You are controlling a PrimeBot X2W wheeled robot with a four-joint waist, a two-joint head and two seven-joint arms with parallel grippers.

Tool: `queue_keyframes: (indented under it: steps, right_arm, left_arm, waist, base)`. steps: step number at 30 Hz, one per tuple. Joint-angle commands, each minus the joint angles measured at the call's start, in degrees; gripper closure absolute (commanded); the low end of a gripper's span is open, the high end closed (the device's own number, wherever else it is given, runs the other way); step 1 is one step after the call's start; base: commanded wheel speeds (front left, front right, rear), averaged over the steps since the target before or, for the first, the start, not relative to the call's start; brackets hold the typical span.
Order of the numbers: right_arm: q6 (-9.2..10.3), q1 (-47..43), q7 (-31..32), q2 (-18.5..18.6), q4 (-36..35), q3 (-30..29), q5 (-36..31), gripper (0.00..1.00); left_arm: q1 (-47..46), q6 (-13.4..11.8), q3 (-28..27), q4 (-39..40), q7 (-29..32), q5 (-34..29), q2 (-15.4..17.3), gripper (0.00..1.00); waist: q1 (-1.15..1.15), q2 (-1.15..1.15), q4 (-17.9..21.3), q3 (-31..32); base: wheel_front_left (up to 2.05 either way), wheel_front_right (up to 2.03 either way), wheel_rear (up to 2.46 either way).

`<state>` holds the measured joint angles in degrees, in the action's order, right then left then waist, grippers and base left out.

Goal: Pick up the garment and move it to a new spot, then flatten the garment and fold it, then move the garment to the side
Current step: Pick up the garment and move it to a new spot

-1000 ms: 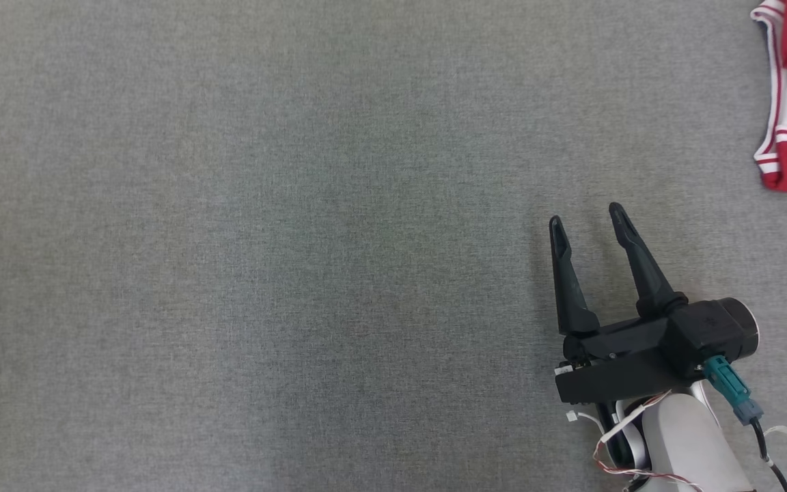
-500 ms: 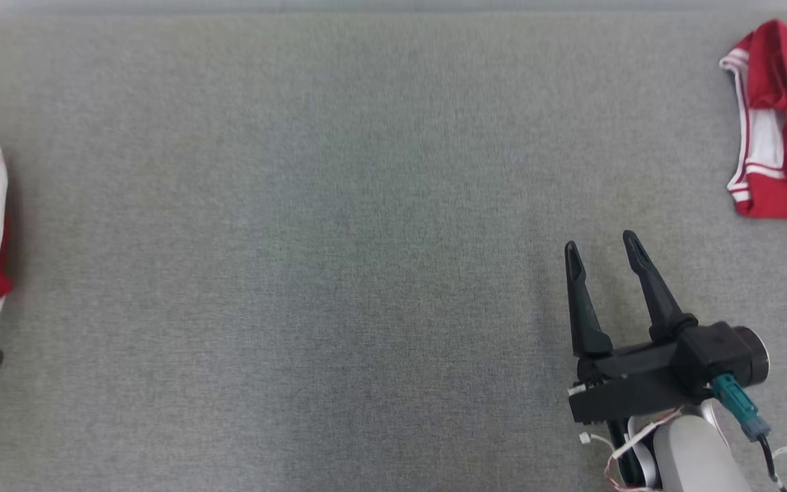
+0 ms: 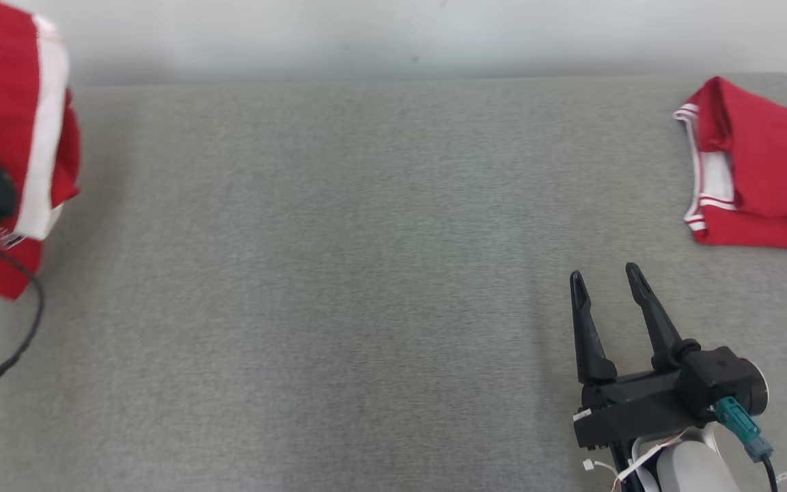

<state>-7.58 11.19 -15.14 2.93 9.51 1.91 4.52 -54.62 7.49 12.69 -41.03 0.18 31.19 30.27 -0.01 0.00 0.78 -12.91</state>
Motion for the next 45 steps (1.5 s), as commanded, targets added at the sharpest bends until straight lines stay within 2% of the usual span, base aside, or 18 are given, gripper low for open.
queue_keyframes:
  steps: [1,5,14,19,26,34,40,45]
  right_arm:
    - [0.13,-1.02,0.00,-0.11,0.09,0.03,0.59,0.00]
    - [0.13,-1.57,0.01,-0.11,0.11,0.16,1.28,0.00]
    - [0.13,-3.65,0.01,-0.11,0.56,-1.35,2.17,0.00]
    - [0.13,-4.49,0.01,-0.11,0.60,-1.67,2.54,0.00]
    - [0.13,-5.02,0.01,-0.12,0.50,-1.42,3.12,0.00]
    - [0.13,-4.63,0.01,-0.11,1.51,-0.35,3.80,0.00]
    - [0.13,-4.26,0.01,-0.11,2.03,0.09,3.66,0.00]
    - [0.13,-4.09,0.01,-0.09,2.37,0.72,3.01,0.00]
  left_arm:
    - [0.08,-0.07,0.25,1.66,0.13,0.37,-0.86,1.00]
    - [2.19,-0.92,1.09,7.72,0.58,0.06,-1.56,1.00]
    - [6.78,-3.74,2.83,20.61,3.12,2.07,-5.90,1.00]
    - [8.25,-4.76,5.27,26.01,4.40,2.34,-9.18,1.00]
    - [11.17,-5.18,9.18,30.03,5.22,2.71,-13.72,1.00]
    - [20.02,-5.55,12.25,28.59,3.85,4.78,-17.08,1.00]
    - [26.84,-5.05,13.60,23.54,1.28,5.74,-18.38,1.00]
    - [30.24,-3.88,15.03,15.39,-0.72,6.60,-20.03,1.00]
  waist:
    - [0.01,0.00,2.00,1.37]
    - [0.01,0.00,5.28,2.34]
    - [0.01,0.00,11.88,3.94]
    - [0.01,0.00,13.87,3.95]
    - [0.01,0.00,14.48,3.39]
    - [0.01,0.00,14.33,2.95]
    - [0.01,0.00,14.18,3.11]
    - [0.01,0.00,13.77,3.34]
  base:
    - [0.00,0.00,0.00]
    - [0.00,0.00,0.00]
    - [0.00,0.00,0.00]
    - [0.00,0.00,0.00]
    - [0.00,0.00,0.00]
    - [0.00,0.00,0.00]
    - [0.00,0.00,0.00]
    - [0.00,0.00,0.00]
